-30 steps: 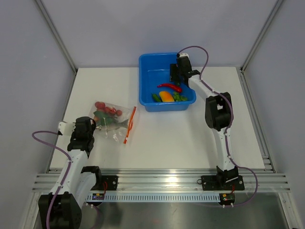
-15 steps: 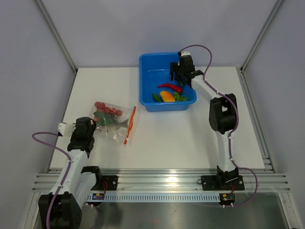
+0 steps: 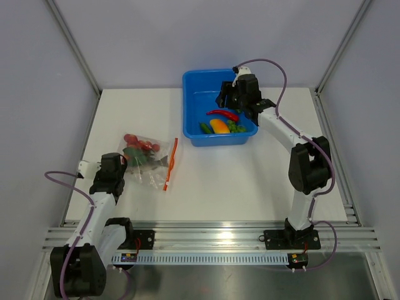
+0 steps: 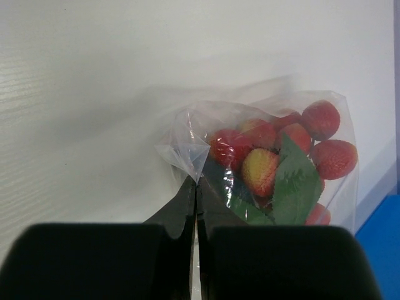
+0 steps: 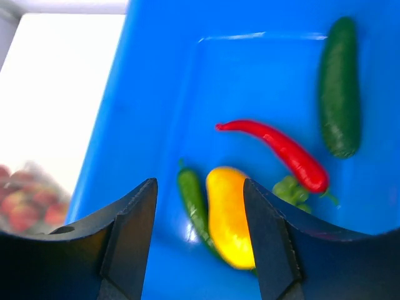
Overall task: Open the zip-top bag and remove the fake food
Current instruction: Place the fake vegetable in the bin.
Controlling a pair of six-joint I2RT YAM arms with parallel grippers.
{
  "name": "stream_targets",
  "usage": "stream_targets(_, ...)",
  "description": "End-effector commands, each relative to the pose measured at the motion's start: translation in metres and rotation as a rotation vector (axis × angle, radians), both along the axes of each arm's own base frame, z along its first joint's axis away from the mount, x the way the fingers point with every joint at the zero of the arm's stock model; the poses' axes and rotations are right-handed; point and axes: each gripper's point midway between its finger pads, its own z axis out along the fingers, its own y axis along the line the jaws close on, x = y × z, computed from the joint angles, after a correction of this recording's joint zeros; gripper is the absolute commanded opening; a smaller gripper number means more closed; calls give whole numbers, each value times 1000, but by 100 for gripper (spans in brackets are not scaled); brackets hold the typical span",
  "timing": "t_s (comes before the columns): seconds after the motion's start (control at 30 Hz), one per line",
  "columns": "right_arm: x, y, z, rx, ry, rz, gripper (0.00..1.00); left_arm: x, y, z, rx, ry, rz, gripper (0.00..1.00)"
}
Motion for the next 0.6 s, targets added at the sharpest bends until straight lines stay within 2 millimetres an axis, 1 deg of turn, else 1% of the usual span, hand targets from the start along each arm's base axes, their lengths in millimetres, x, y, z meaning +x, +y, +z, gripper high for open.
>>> stream_targets(0.0, -30, 20, 53, 84, -107, 89, 63, 10, 3, 16, 10, -28, 9, 0)
stream_targets(0.03, -39, 22, 45, 84, -88, 110, 61, 10, 3, 16, 10, -26, 9, 0)
stream_targets(0.07, -49, 23, 58, 98, -110, 132, 61, 10, 2, 15, 9, -20, 8, 0)
stream_targets(0.1, -60, 30, 60, 106, -110, 166, 61, 11, 2, 15, 7, -20, 8, 0)
stream_targets(0.13, -71, 32, 51, 100, -92, 185, 60, 11, 2, 14, 6, -15, 6, 0)
stream_targets(0.17, -81, 33, 65, 107, -123, 203, 60, 11, 1, 14, 3, -12, 4, 0)
stream_targets(0.2, -94, 43, 65, 95, -127, 229, 60, 11, 1, 13, 4, -10, 3, 0)
stream_targets(0.23, -103, 45, 61, 83, -119, 235, 60, 11, 1, 14, 3, -11, 2, 0)
stream_targets(0.27, -114, 50, 70, 81, -136, 252, 60, 11, 1, 13, 2, -8, 1, 0)
stream_targets(0.3, -123, 53, 68, 64, -125, 259, 59, 11, 1, 13, 2, -8, 1, 0)
stream_targets(0.33, -142, 66, 68, 64, -124, 300, 59, 12, 1, 13, 3, -9, 0, 0)
stream_targets(0.4, -160, 75, 64, 59, -107, 332, 60, 12, 1, 13, 3, -5, -2, 0)
stream_targets(0.43, -174, 81, 56, 55, -89, 362, 60, 12, 1, 12, 3, -4, -2, 0)
stream_targets(0.5, -185, 87, 53, 90, -77, 378, 60, 12, 1, 12, 5, 1, -4, 0)
stream_targets(0.53, -191, 86, 41, 98, -54, 383, 60, 12, 1, 12, 6, 1, -3, 0)
stream_targets(0.57, -192, 89, 43, 124, -68, 384, 60, 12, 1, 13, 7, 0, -4, 0)
